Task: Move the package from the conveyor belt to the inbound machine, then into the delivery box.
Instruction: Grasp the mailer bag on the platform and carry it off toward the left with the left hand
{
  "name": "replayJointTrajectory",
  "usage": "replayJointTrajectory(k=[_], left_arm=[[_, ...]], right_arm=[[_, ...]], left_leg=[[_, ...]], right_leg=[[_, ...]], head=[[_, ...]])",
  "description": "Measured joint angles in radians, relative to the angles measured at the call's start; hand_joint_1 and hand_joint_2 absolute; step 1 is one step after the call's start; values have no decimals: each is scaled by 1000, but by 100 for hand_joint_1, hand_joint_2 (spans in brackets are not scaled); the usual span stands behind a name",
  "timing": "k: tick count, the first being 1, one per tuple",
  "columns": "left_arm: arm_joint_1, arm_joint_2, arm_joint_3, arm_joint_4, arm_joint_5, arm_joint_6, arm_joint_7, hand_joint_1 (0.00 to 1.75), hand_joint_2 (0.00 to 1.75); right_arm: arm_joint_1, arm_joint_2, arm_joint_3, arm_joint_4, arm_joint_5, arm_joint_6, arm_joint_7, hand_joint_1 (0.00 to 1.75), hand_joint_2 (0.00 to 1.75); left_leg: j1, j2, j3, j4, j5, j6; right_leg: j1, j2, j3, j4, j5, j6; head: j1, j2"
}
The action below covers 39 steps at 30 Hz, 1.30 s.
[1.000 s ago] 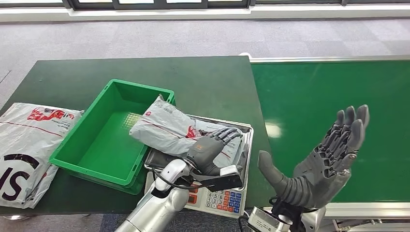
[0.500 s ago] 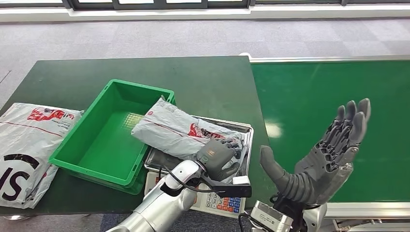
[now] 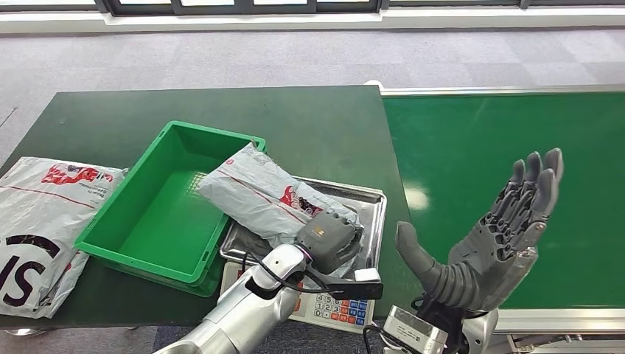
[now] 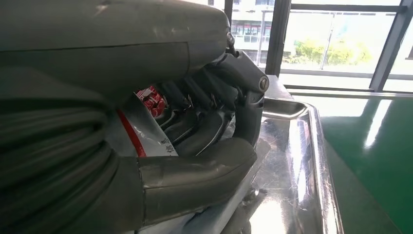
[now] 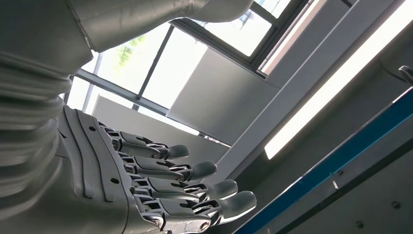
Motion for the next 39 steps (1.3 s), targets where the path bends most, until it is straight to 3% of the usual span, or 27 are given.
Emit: replayJointTrajectory(k=[18,21,22,25,32,36,39], left_arm=[[-3,0,0,3,-21,2,7,175,175],[3,0,0,-5,-35,12,10,44,175],[8,1,0,-15,-42,19,12,0,131],[36,5,4,-86,-46,36,22,0,0],[115,49,51,-419,33,162,3,0,0],[140,56,58,-495,32,160,0,0,175],[148,56,58,-521,24,161,-3,0,175]], right_arm=[[0,0,0,0,-2,9,1,0,175],[1,0,0,-3,-6,10,-1,0,175],[1,0,0,-6,-7,11,-2,0,175],[3,-1,0,-13,-10,13,-3,0,175],[4,-2,-1,-16,-24,-28,-5,0,175],[4,-3,-1,-16,-27,-36,-2,0,175],[4,-4,-1,-16,-28,-36,0,0,175]], left_leg=[[0,0,0,0,0,0],[0,0,0,0,0,0],[0,0,0,0,0,0],[0,0,0,0,0,0],[0,-1,-1,0,0,0],[0,-1,-1,0,0,0],[0,-1,-1,0,0,0]], right_leg=[[0,0,0,0,0,0],[0,0,0,0,0,0],[0,0,0,0,0,0],[0,0,0,0,0,0],[0,0,0,0,0,0],[0,0,0,0,0,0],[0,0,0,0,0,0]], head=[[0,0],[0,0],[0,0],[0,0],[0,0],[0,0],[0,0]])
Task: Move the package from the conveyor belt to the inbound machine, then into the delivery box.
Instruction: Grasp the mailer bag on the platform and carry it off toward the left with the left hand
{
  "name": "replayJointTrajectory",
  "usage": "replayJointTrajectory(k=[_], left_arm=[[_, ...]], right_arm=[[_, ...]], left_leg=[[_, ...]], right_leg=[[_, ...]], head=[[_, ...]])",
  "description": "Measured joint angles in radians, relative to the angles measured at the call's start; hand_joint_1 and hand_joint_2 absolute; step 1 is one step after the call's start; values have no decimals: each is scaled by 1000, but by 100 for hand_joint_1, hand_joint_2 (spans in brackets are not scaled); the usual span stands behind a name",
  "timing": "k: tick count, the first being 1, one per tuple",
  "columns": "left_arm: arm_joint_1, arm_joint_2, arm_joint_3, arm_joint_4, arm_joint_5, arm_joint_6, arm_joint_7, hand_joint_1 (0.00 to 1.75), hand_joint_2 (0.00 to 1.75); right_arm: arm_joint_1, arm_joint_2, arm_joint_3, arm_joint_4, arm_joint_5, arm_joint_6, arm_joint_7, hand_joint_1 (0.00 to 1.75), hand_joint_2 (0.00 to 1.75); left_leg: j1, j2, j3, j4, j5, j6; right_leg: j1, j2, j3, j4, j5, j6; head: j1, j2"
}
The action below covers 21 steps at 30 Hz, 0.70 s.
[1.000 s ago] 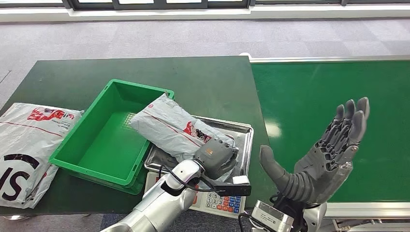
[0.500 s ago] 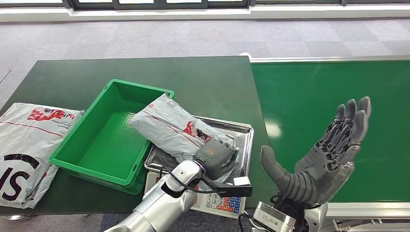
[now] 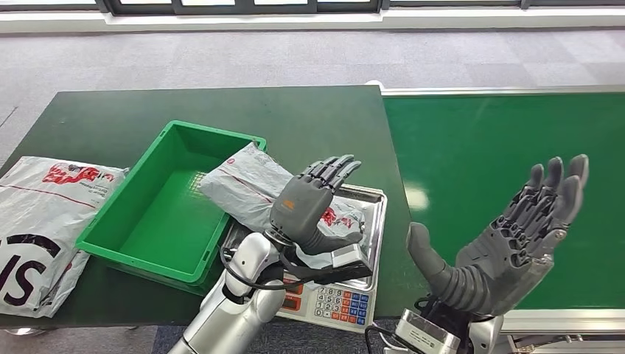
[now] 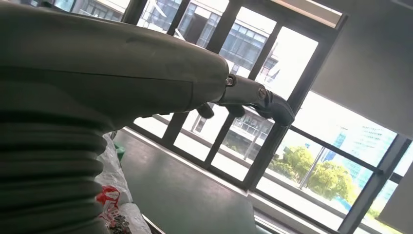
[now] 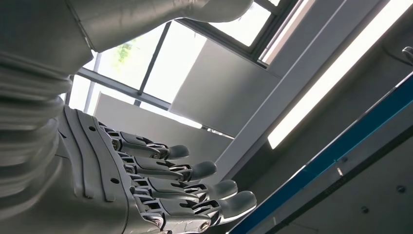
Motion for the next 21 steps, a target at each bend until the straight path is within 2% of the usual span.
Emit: replayJointTrajectory(k=[8,12,15,21], left_arm=[[2,0,0,-13,-2,-3,0,0,175],[-7,-4,0,13,17,-54,1,0,175],[-46,-20,0,112,19,-106,7,0,175],[-158,-57,0,424,-50,-135,41,0,175]], right_arm=[[0,0,0,-3,1,3,12,0,175],[-3,0,0,-3,6,8,21,0,175],[-4,0,0,-8,15,23,26,0,175],[-1,1,0,-27,31,53,23,0,175]], left_leg=[[0,0,0,0,0,0],[0,0,0,0,0,0],[0,0,0,0,0,0],[0,2,1,0,0,0]], right_leg=[[0,0,0,0,0,0],[0,0,-1,0,0,0],[0,0,0,0,0,0],[0,1,0,0,1,0]], head=[[0,0],[0,0],[0,0],[0,0]])
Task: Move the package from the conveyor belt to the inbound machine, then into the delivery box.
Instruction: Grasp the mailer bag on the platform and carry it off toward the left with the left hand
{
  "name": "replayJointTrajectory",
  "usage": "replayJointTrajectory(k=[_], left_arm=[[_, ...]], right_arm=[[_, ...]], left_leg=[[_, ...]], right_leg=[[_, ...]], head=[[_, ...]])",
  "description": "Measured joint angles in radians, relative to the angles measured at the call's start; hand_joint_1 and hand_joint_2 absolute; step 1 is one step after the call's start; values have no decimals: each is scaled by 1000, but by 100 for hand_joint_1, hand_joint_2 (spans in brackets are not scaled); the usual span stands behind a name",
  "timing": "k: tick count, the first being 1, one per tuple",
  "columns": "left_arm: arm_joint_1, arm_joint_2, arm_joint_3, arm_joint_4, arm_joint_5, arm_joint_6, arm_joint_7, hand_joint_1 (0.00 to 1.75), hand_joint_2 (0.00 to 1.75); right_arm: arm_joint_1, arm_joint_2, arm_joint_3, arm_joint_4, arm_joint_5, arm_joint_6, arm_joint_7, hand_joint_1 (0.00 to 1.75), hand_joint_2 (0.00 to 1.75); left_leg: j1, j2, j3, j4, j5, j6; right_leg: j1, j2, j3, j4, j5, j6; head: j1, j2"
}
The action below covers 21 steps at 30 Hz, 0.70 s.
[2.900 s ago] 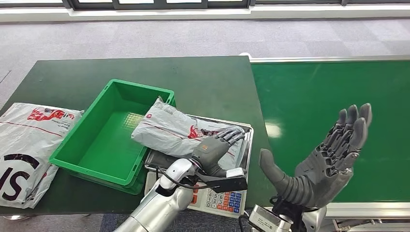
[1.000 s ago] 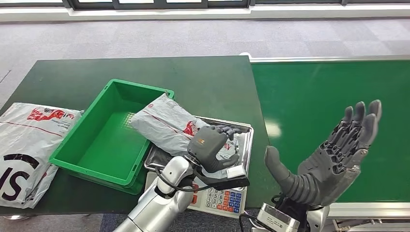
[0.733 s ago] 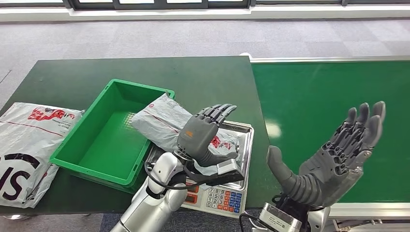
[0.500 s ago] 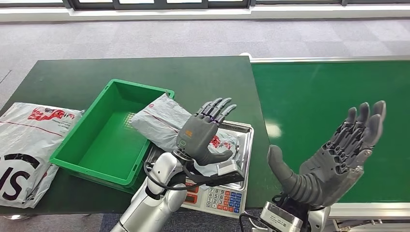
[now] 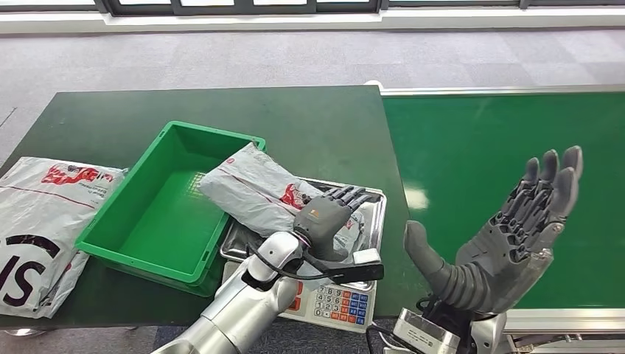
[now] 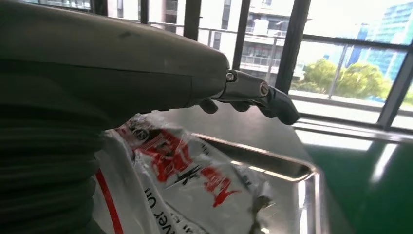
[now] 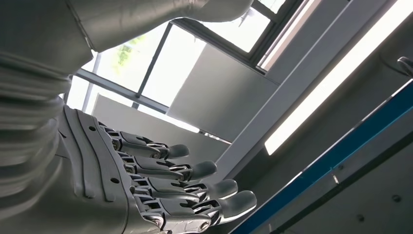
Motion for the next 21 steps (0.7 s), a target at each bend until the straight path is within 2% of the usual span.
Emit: replayJointTrajectory(k=[6,14,15,18,19,21], left_arm=[[-95,2,0,191,-30,-37,60,0,175],[-143,15,36,285,-33,-73,100,0,175],[-146,16,40,291,-33,-75,101,7,175],[-153,17,51,305,-33,-87,108,137,175],[-154,18,55,309,-33,-93,111,175,175],[-154,21,62,315,-35,-102,115,175,175]], right_arm=[[10,-1,0,1,-28,-12,-35,0,175],[0,-10,6,49,-83,-35,-72,0,175],[0,-11,7,53,-85,-35,-74,0,175],[-3,-13,9,63,-89,-35,-75,0,175],[-5,-14,10,66,-92,-35,-75,0,175],[-10,-16,14,74,-100,-35,-77,0,175]], left_leg=[[1,0,1,-1,0,0],[1,0,1,-1,-1,-1],[1,0,1,-1,-1,-1],[1,0,2,-1,-1,0],[1,0,3,-1,-1,-1],[1,0,4,-1,-1,-1]], right_leg=[[1,0,2,0,0,0],[1,0,9,0,-1,-1],[1,0,10,0,-1,-1],[1,-1,13,0,-2,-1],[1,-1,13,0,-2,-1],[1,-1,15,0,-2,-1]], head=[[0,0],[0,0],[0,0],[0,0],[0,0],[0,0]])
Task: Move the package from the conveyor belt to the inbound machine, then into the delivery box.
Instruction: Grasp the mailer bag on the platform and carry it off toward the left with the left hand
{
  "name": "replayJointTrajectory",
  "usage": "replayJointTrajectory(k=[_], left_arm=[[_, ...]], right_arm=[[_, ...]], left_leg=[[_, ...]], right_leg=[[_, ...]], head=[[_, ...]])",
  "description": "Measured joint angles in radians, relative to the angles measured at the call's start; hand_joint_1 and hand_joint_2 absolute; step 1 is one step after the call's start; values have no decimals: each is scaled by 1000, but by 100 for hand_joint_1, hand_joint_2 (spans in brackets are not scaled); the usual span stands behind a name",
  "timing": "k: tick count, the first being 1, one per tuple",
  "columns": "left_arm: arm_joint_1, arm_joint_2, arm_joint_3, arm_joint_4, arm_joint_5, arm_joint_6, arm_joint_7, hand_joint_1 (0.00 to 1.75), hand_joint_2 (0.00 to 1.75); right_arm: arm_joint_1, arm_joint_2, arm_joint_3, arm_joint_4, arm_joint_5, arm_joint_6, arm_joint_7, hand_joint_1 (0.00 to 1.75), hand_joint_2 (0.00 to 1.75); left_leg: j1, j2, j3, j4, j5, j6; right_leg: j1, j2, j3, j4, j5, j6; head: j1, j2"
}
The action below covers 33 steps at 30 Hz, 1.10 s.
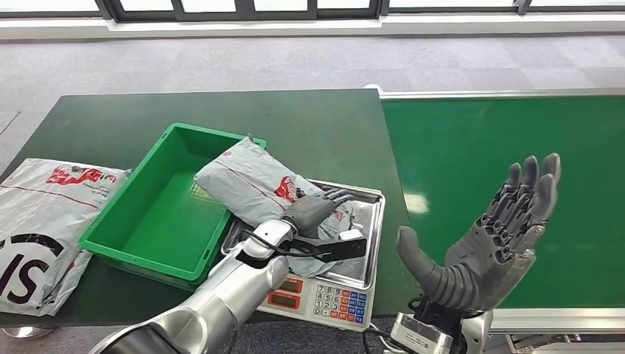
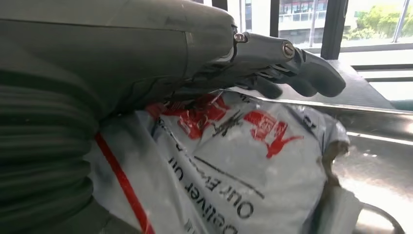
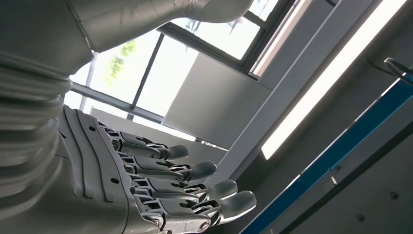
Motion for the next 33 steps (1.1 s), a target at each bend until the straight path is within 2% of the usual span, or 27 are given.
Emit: replayJointTrajectory(k=[27,30,33], left_arm=[[39,48,70,-30,-40,30,-22,175,175],[55,53,70,-47,-75,88,-8,175,175],[91,66,70,-104,-170,183,48,175,175]], right_arm=[[-56,-23,17,88,-48,-17,-19,0,175],[-57,-25,18,94,-55,-17,-23,0,175],[-56,-29,19,101,-66,-17,-40,0,175]], left_leg=[[0,0,9,-1,1,-2],[0,0,9,-1,1,-2],[0,0,8,-1,1,-2]], right_leg=[[0,1,-1,0,0,-1],[0,1,-1,0,0,-1],[0,1,-2,0,0,-1]], head=[[0,0],[0,0],[0,0]])
